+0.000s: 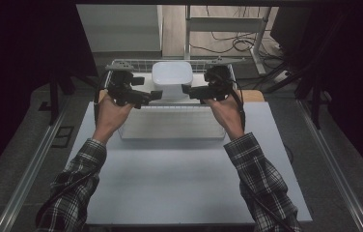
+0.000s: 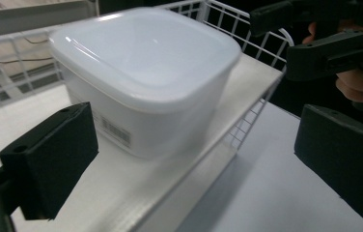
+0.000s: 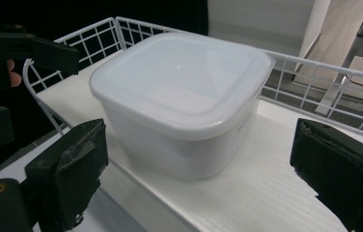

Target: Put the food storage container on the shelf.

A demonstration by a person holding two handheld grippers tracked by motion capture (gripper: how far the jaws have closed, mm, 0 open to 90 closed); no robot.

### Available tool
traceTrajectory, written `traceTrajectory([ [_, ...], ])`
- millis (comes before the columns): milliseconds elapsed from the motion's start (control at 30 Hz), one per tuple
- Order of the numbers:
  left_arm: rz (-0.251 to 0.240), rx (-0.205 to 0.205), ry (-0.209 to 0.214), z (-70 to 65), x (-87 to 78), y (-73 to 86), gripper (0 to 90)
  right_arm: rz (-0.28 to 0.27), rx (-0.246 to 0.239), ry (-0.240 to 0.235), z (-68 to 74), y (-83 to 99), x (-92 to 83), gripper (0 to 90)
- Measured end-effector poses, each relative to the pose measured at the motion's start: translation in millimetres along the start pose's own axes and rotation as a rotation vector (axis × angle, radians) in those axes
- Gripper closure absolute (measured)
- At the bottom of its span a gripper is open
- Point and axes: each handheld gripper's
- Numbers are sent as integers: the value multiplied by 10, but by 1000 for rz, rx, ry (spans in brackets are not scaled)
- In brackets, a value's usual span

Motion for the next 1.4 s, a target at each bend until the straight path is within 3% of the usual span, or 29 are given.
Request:
traceTrajectory([
  [233,49,6,18,-85,-5,184,0,17,-49,-25,76,179,-40,47],
  [633,26,-12,69,-194,-77,453,0,14,-62,-67,133,395,-141,47],
  [1000,0,6,63,-299,-122,675,0,13,-98,-86,184,594,-264,45],
  [1400,13,0,86,-415,-86,920,0,32,-122,-103,206,872,-374,24],
])
Point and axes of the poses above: each handheld gripper's, and its own axes: x roughly forward along the jaws, y roughly out of its underside, z roughly to its left, and after that the axes turned 14 degrees about y, right-handed
